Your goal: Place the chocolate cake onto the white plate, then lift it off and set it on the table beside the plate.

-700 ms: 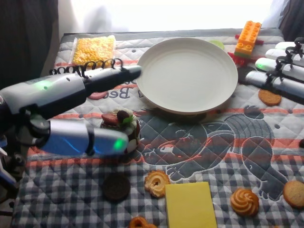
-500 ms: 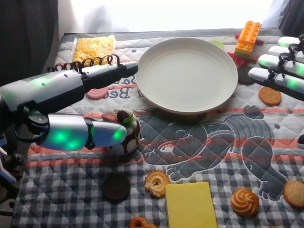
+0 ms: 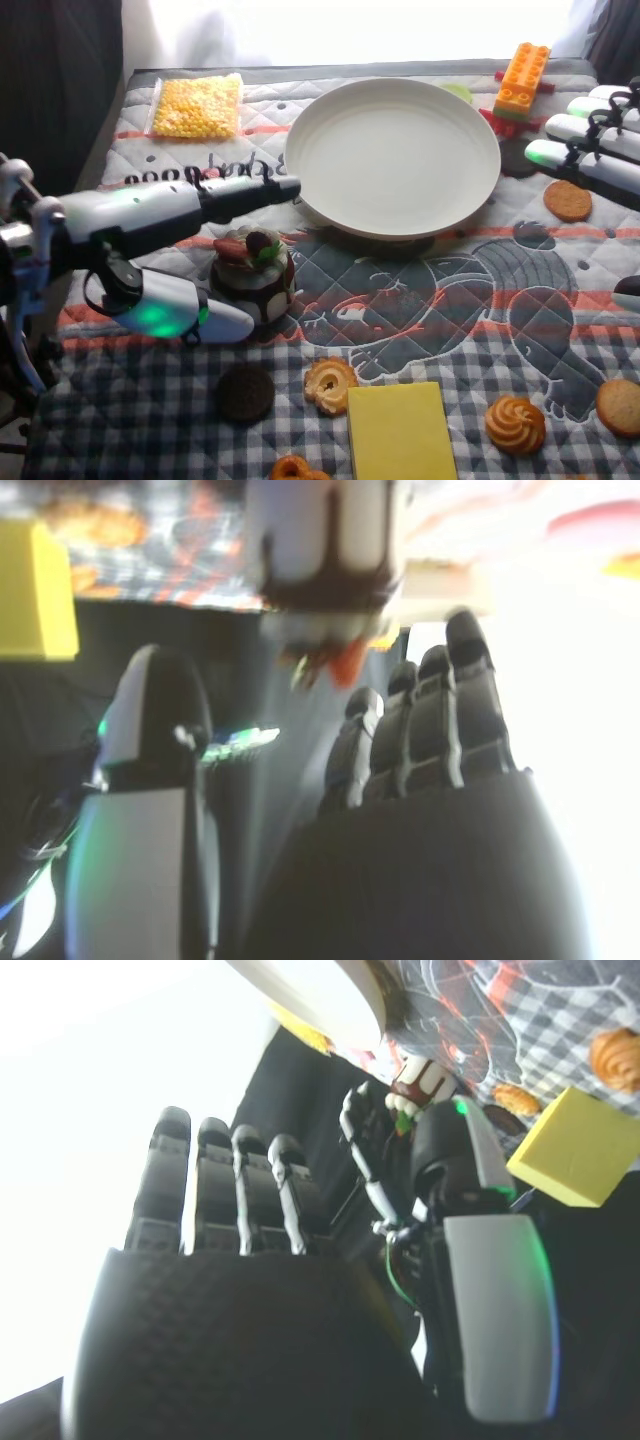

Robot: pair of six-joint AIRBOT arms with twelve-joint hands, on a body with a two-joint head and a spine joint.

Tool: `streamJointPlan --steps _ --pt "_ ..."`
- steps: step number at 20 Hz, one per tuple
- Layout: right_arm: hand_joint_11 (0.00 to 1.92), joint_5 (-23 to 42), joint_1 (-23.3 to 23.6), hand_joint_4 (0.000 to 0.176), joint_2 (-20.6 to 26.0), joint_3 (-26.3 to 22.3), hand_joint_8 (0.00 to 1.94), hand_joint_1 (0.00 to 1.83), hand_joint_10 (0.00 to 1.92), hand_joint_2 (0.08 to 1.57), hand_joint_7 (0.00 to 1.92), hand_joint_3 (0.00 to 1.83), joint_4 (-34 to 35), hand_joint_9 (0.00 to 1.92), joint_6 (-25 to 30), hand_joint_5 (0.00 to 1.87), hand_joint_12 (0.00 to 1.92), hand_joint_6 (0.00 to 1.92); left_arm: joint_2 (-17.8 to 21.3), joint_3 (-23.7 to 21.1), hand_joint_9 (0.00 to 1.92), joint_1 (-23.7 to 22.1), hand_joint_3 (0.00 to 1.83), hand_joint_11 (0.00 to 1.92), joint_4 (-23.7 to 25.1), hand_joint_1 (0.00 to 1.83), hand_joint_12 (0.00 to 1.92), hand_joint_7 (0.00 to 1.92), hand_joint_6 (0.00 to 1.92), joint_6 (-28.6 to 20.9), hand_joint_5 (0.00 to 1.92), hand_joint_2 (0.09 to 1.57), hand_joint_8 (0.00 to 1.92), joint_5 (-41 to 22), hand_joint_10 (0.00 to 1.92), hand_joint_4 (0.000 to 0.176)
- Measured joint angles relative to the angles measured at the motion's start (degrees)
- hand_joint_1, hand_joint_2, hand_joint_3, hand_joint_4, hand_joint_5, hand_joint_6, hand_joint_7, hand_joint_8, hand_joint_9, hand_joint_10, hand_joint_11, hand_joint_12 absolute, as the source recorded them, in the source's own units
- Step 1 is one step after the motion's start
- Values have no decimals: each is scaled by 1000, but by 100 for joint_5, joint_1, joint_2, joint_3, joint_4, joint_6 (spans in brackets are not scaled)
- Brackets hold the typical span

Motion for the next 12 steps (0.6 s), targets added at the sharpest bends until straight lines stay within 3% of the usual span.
streamJointPlan --steps 1,2,3,4,5,6,7,8,9,10,11,12 --pt "0 15 -35 0 -13 0 0 625 0 1259 0 4 4 0 11 0 445 0 -114 79 62 13 0 0 -87 955 1241 26 0 -2 0 1039 8 101 33 131" --pt "0 7 -37 0 -13 0 0 617 0 1268 0 8 7 0 22 0 452 0 -166 109 51 55 0 0 -151 981 1498 204 0 -4 116 1077 37 127 572 93" --pt "0 13 -37 0 -13 0 0 616 0 1271 0 9 33 0 24 0 454 0 -208 151 49 79 0 0 -162 974 1654 342 23 9 224 1100 85 131 935 61" --pt "0 20 -37 0 -13 0 0 609 0 1279 0 10 79 0 28 0 459 0 -249 190 130 72 0 20 -188 1042 1783 388 166 2 373 1101 447 138 1278 28" --pt "0 33 -37 0 -13 0 0 589 0 1291 0 5 94 0 31 0 417 0 -315 256 192 74 5 134 -227 1110 1864 264 891 -2 283 1137 1217 140 1648 3" --pt "0 48 -39 0 -13 0 0 578 0 1297 0 2 90 0 46 0 368 0 -343 284 206 74 28 202 -323 986 1910 417 1634 -11 347 1385 1759 136 1866 13" --pt "0 55 -39 0 -13 0 0 552 0 1299 0 2 79 0 46 0 357 0 -341 282 241 74 13 245 -319 959 1919 457 1827 4 337 1452 1857 109 1910 9" --pt "0 76 -76 0 -13 0 0 530 0 1305 0 1 96 0 50 0 398 0 -332 247 183 96 7 212 -321 948 1921 452 1873 4 337 1468 1867 105 1919 16" --pt "0 81 -101 0 -13 0 0 530 0 1311 0 3 114 0 59 0 407 0 -269 151 106 116 5 113 -302 928 1921 410 1878 2 348 1481 1897 74 1883 28" --pt "0 50 -101 0 -13 0 0 512 0 1318 0 2 111 0 61 0 359 0 -190 57 89 116 0 76 -273 940 1921 426 1859 4 354 1475 1882 13 1857 25" --pt "0 72 -101 0 -13 0 0 524 0 1312 0 0 109 0 63 0 357 0 -87 -9 167 31 0 57 -245 997 1863 500 1758 2 410 1425 1779 -284 1606 16" --pt "0 74 -101 0 -13 0 0 524 0 1312 0 0 109 0 63 0 357 0 -66 -7 167 -11 0 57 -243 997 1863 500 1758 4 410 1425 1779 -363 1606 16"
